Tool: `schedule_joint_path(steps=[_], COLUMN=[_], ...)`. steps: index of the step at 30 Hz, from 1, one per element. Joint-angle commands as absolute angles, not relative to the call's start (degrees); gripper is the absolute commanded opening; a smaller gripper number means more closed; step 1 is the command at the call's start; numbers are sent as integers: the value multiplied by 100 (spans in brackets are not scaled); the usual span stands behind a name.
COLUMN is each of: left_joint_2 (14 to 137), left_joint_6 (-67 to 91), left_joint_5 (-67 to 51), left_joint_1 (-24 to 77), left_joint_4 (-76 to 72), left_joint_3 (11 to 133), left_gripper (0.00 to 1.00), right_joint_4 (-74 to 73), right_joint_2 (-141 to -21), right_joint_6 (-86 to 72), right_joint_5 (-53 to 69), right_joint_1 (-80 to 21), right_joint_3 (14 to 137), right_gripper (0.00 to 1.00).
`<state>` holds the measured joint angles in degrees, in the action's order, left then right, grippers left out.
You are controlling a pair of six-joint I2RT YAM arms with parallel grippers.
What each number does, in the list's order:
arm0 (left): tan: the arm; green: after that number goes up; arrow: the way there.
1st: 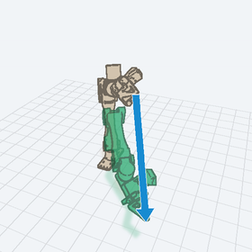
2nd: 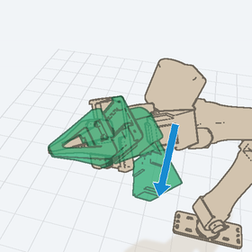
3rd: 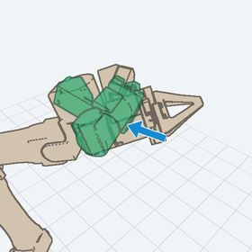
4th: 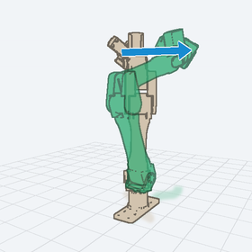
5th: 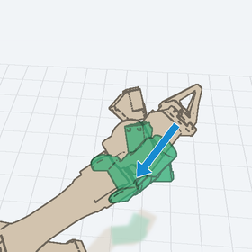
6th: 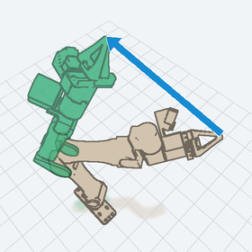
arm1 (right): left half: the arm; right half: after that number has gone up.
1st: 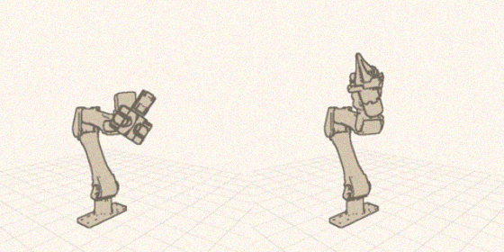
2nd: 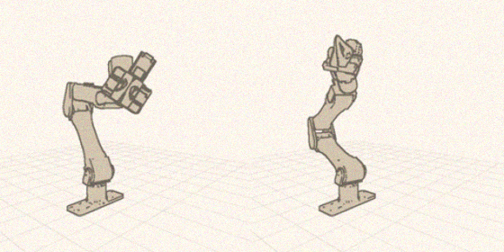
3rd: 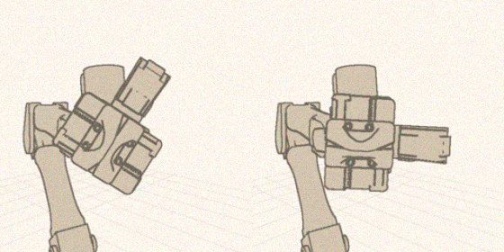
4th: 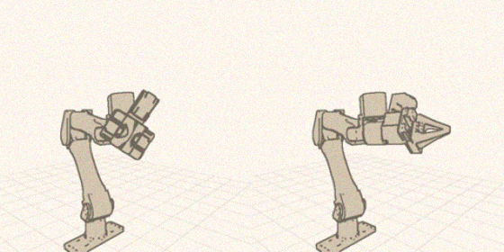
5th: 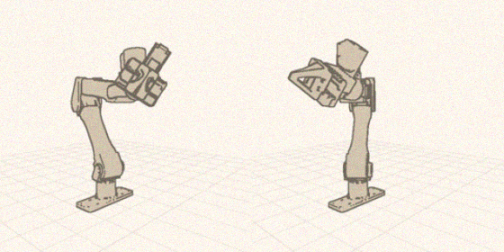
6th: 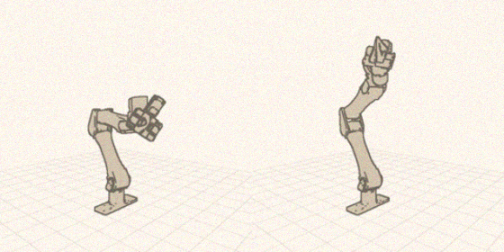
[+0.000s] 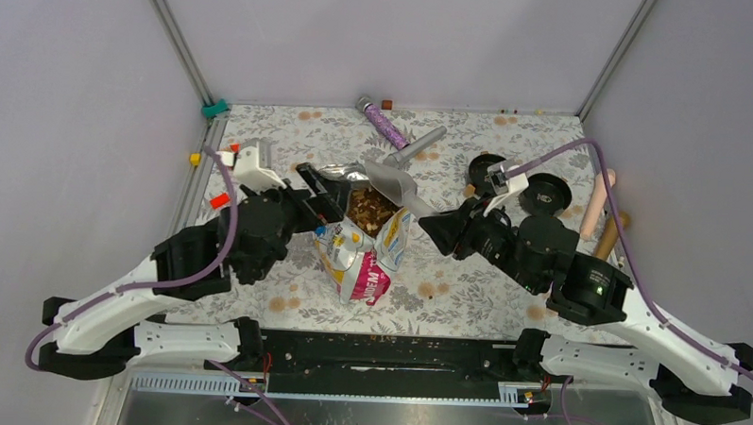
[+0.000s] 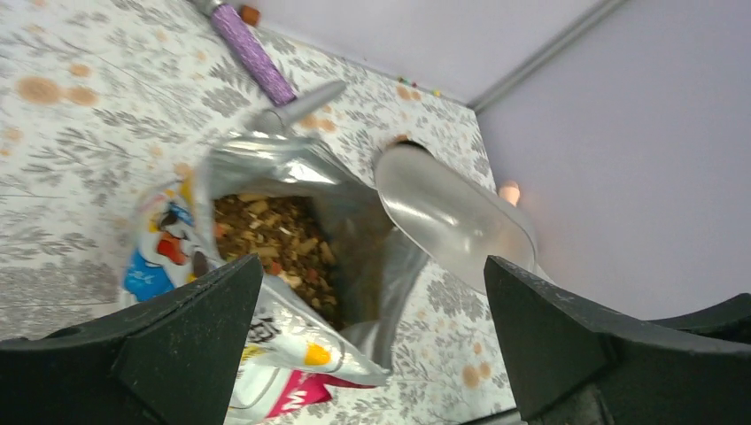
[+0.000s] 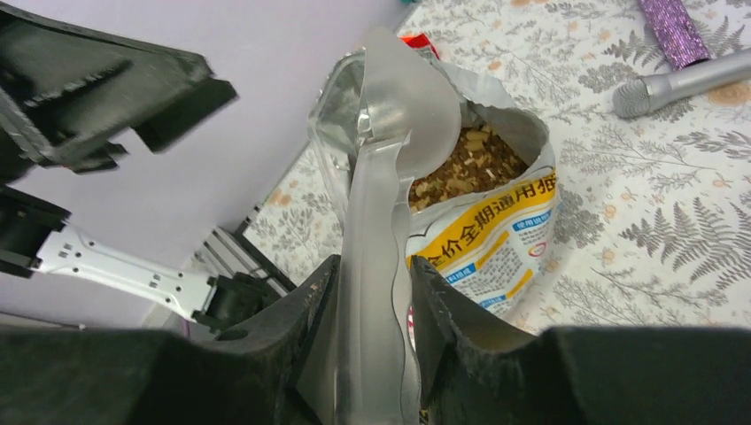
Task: Serve the pet food
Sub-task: Pick up the spatula from the center of the board, then collect the pet food from the pet food bag.
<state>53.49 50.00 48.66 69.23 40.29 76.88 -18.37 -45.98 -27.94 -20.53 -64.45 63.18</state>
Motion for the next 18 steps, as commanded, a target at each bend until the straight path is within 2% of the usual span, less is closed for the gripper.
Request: schedule_joint_path(steps=[1,3,5,9,14,18], left_joint_2=[4886,4835,4836,5028,5383,5452], left_joint_6=[4454,4588,4565,4317,4217,3962], left_joint_5=[5659,5825,5917,5904,4081,3585], left_joint_1=[6935,6935,6919,6493,5080,4752], left_joint_4=[4338,4553,4636,4540,4459,4189], left_joint_3=[7605,7580,7580,7509,7513,7312], left_gripper=[99,99,99,99,99,99], right_joint_4=[-2768,-3148,-3555,-4418,-4935,-4987], right_joint_2=[-4897,-5166,-5475,-6082,-6604,-6640], right_joint_6=[-2574,-2695,-2697,-2887,-3001,-3017], right_joint_5=[-967,163,766,871,1011,701], right_joint_1=[-5888,-5411,-5092,-5041,-4986,-4971], right_joint_3=[7056,7422,7810,8577,9292,9451], right_gripper=[0,0,0,0,0,0])
